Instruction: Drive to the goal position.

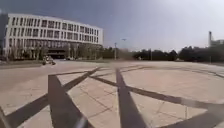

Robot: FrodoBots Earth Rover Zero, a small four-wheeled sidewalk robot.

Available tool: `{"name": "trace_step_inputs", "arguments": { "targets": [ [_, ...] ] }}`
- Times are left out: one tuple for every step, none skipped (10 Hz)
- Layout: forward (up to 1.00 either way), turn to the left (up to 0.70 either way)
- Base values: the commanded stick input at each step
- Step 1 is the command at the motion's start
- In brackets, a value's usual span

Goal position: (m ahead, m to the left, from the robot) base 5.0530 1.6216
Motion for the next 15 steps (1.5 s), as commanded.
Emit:
{"name": "trace_step_inputs", "arguments": {
  "targets": [
    [1.0,0.0],
    [1.0,0.0],
    [1.0,0.0],
    [1.0,0.0],
    [1.0,0.0],
    [1.0,0.0],
    [1.0,0.0],
    [1.0,0.0],
    [1.0,0.0],
    [1.0,0.0],
    [1.0,0.0],
    [1.0,0.0],
    [1.0,0.0],
    [1.0,0.04],
    [1.0,0.29]
  ]
}}
